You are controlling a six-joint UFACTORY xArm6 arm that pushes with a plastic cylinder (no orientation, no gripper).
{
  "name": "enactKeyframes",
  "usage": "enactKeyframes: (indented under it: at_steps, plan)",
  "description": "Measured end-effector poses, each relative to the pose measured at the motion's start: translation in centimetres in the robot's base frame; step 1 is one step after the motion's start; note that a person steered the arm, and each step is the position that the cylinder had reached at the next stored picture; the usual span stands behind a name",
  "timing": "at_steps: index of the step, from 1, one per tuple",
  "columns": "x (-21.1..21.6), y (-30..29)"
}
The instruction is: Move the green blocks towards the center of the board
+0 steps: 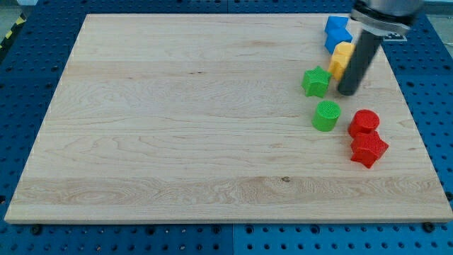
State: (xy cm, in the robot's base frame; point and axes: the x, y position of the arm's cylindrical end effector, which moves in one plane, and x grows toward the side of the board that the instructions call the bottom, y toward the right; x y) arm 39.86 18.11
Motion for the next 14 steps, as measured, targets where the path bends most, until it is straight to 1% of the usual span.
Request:
enactKeyframes:
  at_steps: [1,2,3,4,5,6,7,8,11,12,13,14]
  plan:
    - [-0.5,-7.5]
    - [-0.5,-10.1]
    - [-0.3,-7.1]
    - [2.0,-3.0]
    - [5.9,-1.9]
    - [6.2,-1.8]
    - [5.4,-0.5]
    - [5.7,1.4]
    - [10.2,1.2]
    - [10.5,-1.6]
    - [10.3,-6.7]
    - [8.8,-11.6]
